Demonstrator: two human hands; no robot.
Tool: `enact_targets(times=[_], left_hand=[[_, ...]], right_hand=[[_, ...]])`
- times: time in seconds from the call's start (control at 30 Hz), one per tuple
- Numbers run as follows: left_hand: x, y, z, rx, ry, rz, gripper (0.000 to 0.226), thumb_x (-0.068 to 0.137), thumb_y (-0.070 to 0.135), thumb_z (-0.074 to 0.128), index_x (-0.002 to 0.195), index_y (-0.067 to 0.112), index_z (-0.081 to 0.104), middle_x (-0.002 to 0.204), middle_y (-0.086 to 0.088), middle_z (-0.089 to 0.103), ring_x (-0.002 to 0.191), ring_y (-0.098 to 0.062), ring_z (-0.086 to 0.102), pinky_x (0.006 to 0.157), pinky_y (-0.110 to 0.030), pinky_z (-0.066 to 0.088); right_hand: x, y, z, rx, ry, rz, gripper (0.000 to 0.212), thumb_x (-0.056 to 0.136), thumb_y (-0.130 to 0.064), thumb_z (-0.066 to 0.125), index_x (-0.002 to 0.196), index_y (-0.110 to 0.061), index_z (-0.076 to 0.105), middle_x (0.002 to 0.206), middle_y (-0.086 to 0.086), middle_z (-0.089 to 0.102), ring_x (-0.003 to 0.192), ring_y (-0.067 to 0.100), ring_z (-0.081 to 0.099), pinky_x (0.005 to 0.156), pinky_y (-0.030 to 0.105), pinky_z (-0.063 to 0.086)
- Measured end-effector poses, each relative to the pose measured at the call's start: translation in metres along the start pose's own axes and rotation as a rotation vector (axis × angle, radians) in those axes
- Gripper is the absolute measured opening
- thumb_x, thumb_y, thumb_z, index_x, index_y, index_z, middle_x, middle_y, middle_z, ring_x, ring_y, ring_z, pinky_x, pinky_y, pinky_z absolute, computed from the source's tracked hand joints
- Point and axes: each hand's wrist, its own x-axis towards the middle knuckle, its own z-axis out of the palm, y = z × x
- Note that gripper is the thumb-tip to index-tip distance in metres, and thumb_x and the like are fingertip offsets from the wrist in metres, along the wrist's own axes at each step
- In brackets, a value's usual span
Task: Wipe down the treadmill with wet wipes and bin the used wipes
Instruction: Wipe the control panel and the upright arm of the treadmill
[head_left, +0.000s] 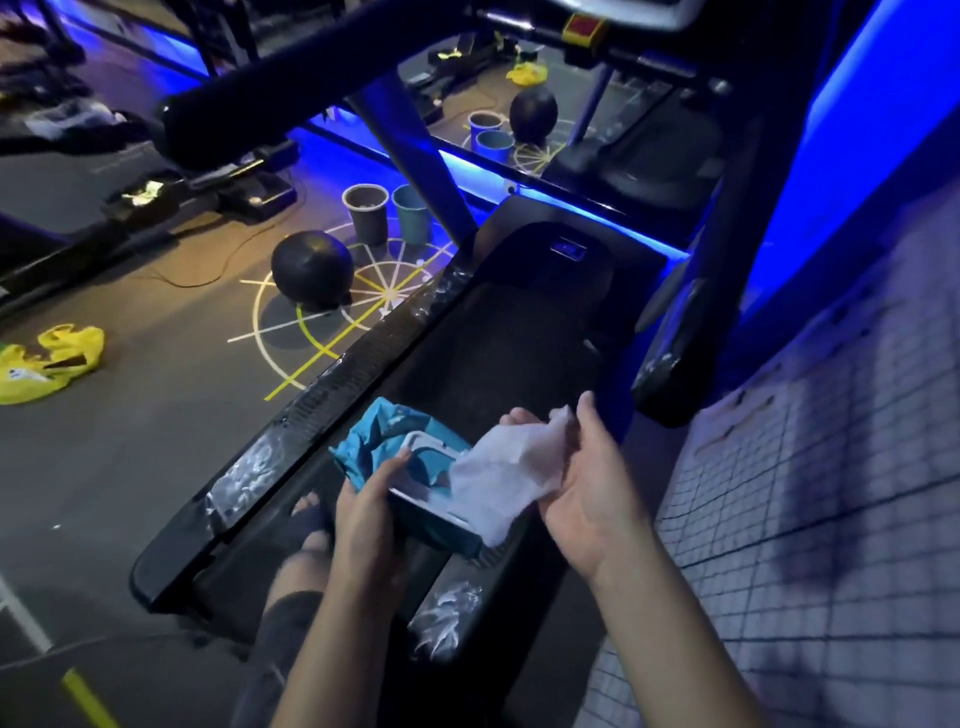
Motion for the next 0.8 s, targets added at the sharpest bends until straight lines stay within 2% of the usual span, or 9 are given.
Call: enact_targets(times=[0.07, 0.13, 0.2, 0.27, 0.37, 0.5, 0.63, 0.7, 0.8], left_hand=[[-0.002, -0.001, 0.012, -0.049, -0.064, -0.049, 0.043, 0.097, 0.003, 0.062, 0.140, -0.006, 0.060, 0.128, -0.023, 0.070, 0.088, -0.028, 0.076, 0.066, -0.036, 0.063], [-0.002, -0.002, 0.021, -0.041, -0.093, -0.090, 0.044, 0.098, 0.003, 0.060, 0.141, -0.008, 0.057, 0.123, -0.024, 0.069, 0.081, -0.027, 0.077, 0.062, -0.035, 0.063], [0.003, -0.004, 0.027, 0.012, -0.093, -0.105, 0.045, 0.096, 0.007, 0.064, 0.140, -0.006, 0.060, 0.127, -0.027, 0.070, 0.094, -0.036, 0.077, 0.067, -0.040, 0.065], [0.009, -0.002, 0.032, 0.029, -0.103, -0.125, 0.050, 0.091, 0.014, 0.071, 0.137, -0.004, 0.062, 0.132, -0.033, 0.066, 0.116, -0.051, 0.068, 0.085, -0.056, 0.064], [0.012, 0.004, 0.048, 0.048, -0.135, -0.117, 0.053, 0.088, 0.021, 0.076, 0.135, -0.001, 0.065, 0.133, -0.034, 0.065, 0.118, -0.052, 0.066, 0.103, -0.066, 0.052], [0.025, 0.010, 0.066, 0.070, -0.234, -0.145, 0.047, 0.091, 0.019, 0.073, 0.135, 0.002, 0.067, 0.131, -0.024, 0.071, 0.116, -0.044, 0.070, 0.098, -0.057, 0.059], [0.040, 0.018, 0.056, 0.031, -0.290, -0.191, 0.053, 0.090, 0.017, 0.074, 0.140, 0.001, 0.063, 0.137, -0.026, 0.067, 0.125, -0.049, 0.064, 0.106, -0.068, 0.049], [0.046, 0.026, 0.041, 0.037, -0.293, -0.207, 0.054, 0.088, 0.017, 0.076, 0.138, 0.000, 0.064, 0.136, -0.027, 0.067, 0.124, -0.048, 0.065, 0.106, -0.067, 0.050], [0.055, 0.045, 0.015, 0.069, -0.269, -0.239, 0.047, 0.090, 0.014, 0.075, 0.134, -0.001, 0.067, 0.130, -0.027, 0.070, 0.112, -0.042, 0.070, 0.096, -0.055, 0.060]], right_hand=[[-0.006, -0.005, -0.005, -0.003, -0.040, 0.038, 0.054, 0.092, -0.050, 0.060, 0.114, -0.001, 0.065, 0.117, 0.014, 0.071, 0.108, 0.024, 0.071, 0.096, 0.037, 0.055], [-0.011, -0.011, -0.008, 0.002, -0.080, 0.003, 0.044, 0.086, -0.029, 0.068, 0.115, 0.004, 0.067, 0.121, 0.019, 0.070, 0.109, 0.020, 0.070, 0.096, 0.030, 0.056], [-0.017, -0.017, -0.009, 0.031, -0.129, -0.028, 0.042, 0.082, -0.012, 0.066, 0.120, 0.005, 0.063, 0.123, 0.020, 0.069, 0.105, 0.016, 0.072, 0.090, 0.024, 0.057], [-0.019, -0.021, -0.010, 0.050, -0.155, -0.045, 0.041, 0.082, -0.008, 0.061, 0.121, 0.005, 0.062, 0.122, 0.020, 0.070, 0.104, 0.017, 0.072, 0.088, 0.026, 0.059], [-0.022, -0.031, -0.009, 0.021, -0.157, -0.092, 0.034, 0.091, -0.014, 0.056, 0.123, -0.005, 0.064, 0.121, 0.020, 0.070, 0.111, 0.021, 0.070, 0.094, 0.037, 0.057], [-0.024, -0.045, -0.005, -0.152, -0.083, -0.242, 0.033, 0.103, -0.025, 0.047, 0.132, -0.020, 0.062, 0.118, 0.021, 0.071, 0.116, 0.024, 0.068, 0.104, 0.046, 0.049], [-0.021, -0.043, 0.007, -0.319, 0.092, -0.362, 0.033, 0.107, -0.036, 0.042, 0.132, -0.030, 0.061, 0.111, 0.016, 0.075, 0.107, 0.024, 0.072, 0.101, 0.046, 0.052], [-0.017, -0.032, 0.015, -0.350, 0.199, -0.354, 0.034, 0.107, -0.041, 0.040, 0.130, -0.029, 0.062, 0.103, 0.016, 0.076, 0.102, 0.026, 0.074, 0.100, 0.047, 0.053], [-0.019, -0.009, 0.034, -0.303, 0.279, -0.250, 0.037, 0.103, -0.041, 0.051, 0.125, -0.015, 0.063, 0.104, 0.018, 0.076, 0.102, 0.030, 0.073, 0.101, 0.048, 0.052]])
